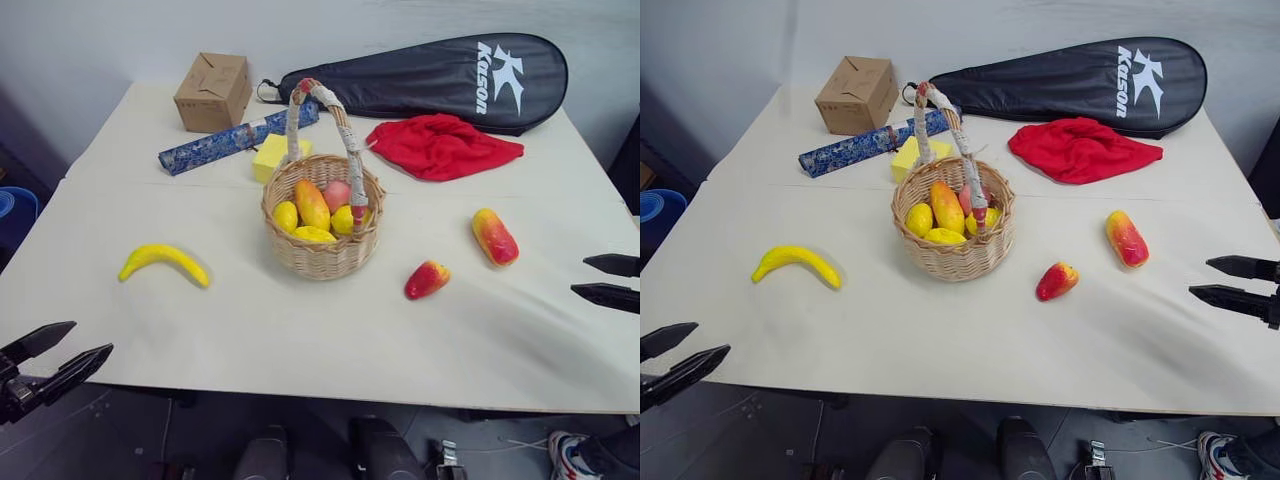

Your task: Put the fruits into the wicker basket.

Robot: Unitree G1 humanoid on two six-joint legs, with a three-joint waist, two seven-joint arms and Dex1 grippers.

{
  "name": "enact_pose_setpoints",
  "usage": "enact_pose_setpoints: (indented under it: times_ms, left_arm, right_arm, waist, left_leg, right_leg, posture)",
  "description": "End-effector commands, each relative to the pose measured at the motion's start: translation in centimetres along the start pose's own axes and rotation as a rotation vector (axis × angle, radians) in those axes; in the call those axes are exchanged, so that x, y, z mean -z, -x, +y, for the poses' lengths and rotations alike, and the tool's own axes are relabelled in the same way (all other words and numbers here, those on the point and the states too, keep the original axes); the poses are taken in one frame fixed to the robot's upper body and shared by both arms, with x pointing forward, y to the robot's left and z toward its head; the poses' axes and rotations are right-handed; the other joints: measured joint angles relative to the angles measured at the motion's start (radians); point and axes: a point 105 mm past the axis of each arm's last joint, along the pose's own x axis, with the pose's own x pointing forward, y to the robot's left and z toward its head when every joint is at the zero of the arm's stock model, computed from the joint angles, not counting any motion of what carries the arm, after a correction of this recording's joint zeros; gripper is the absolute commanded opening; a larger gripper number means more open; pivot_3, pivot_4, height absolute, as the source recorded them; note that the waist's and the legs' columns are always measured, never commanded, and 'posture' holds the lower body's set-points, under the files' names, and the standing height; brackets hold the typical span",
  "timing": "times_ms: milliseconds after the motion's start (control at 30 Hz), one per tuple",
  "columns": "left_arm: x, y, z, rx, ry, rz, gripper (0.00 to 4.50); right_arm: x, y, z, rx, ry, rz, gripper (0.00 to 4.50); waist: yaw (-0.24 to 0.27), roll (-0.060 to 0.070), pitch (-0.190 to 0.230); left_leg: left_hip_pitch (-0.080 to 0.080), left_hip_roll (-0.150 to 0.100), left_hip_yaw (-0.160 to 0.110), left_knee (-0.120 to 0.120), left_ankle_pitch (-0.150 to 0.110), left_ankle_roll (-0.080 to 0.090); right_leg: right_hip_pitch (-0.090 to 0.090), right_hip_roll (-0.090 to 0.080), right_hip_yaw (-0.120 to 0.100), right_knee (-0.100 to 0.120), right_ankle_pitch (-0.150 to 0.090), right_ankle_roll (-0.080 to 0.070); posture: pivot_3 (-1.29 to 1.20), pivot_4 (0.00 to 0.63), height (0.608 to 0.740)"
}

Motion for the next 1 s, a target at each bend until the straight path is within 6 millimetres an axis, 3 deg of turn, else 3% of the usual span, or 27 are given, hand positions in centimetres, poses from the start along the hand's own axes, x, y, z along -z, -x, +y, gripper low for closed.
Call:
enact_pose_setpoints:
  times_ms: [33, 233, 533, 700, 767, 933, 1000]
  left_arm:
    - [-0.1, -0.1, -0.3, 0.021, -0.046, 0.028, 4.49]
    - [0.4, -0.4, -0.1, -0.004, -0.016, 0.071, 4.49]
    - [-0.5, -2.0, -0.4, -0.013, -0.007, 0.031, 4.49]
    - [-1.5, -3.8, -0.7, -0.077, 0.105, -0.074, 4.49]
    - [-1.9, -5.7, 0.1, -0.216, 0.223, -0.148, 4.49]
    - [-3.0, -9.5, -0.8, -0.378, 0.454, -0.245, 4.49]
    - [-3.2, -11.1, -0.6, -0.46, 0.551, -0.242, 4.49]
  right_arm:
    - [-0.4, 0.3, 0.4, -0.034, 0.024, -0.012, 4.5]
    - [0.1, 0.3, 0.5, -0.021, 0.028, -0.002, 4.5]
    - [0.4, -0.1, -0.1, 0.037, 0.072, 0.015, 4.5]
    - [-0.8, -0.7, -0.1, 0.055, 0.125, -0.03, 4.5]
    - [-2.0, -1.4, 0.9, 0.014, 0.153, -0.058, 4.5]
    - [-4.2, -3.1, 6.0, -0.182, 0.219, -0.095, 4.5]
    - [-5.8, -4.3, 10.0, -0.328, 0.296, -0.115, 4.5]
  waist:
    - [0.0, 0.0, 0.0]
    - [-0.001, 0.0, 0.0]
    - [0.0, 0.0, 0.0]
    - [0.0, 0.0, 0.0]
    - [0.002, 0.004, -0.002]
    - [0.01, 0.0, 0.0]
    - [0.013, -0.002, 0.0]
  left_leg:
    - [0.0, 0.0, 0.0, 0.0, 0.0, 0.0]
    - [0.0, 0.0, 0.0, 0.0, 0.0, 0.0]
    - [0.0, 0.0, 0.0, 0.0, 0.0, 0.0]
    - [0.0, 0.0, 0.0, 0.001, 0.0, 0.0]
    - [0.0, 0.0, 0.0, 0.001, 0.0, 0.0]
    - [0.0, 0.0, -0.002, 0.007, 0.001, -0.002]
    - [-0.001, 0.0, -0.003, 0.011, 0.001, -0.003]
  right_leg:
    - [0.0, 0.0, 0.0, 0.0, 0.0, 0.0]
    - [0.0, 0.0, 0.0, 0.0, 0.0, 0.0]
    - [0.0, 0.0, 0.0, 0.001, 0.0, 0.0]
    - [0.0, 0.0, 0.0, 0.001, 0.001, 0.001]
    - [0.001, 0.0, 0.0, 0.002, 0.001, 0.002]
    - [0.001, 0.004, 0.0, 0.01, 0.002, 0.004]
    - [0.001, 0.005, 0.0, 0.013, 0.002, 0.004]
  posture:
    - [0.0, 0.15, 0.74]
    - [0.0, 0.15, 0.74]
    - [0.0, 0.15, 0.74]
    - [0.0, 0.15, 0.74]
    - [0.0, 0.15, 0.74]
    - [0.0, 0.15, 0.74]
    - [0.0, 0.15, 0.74]
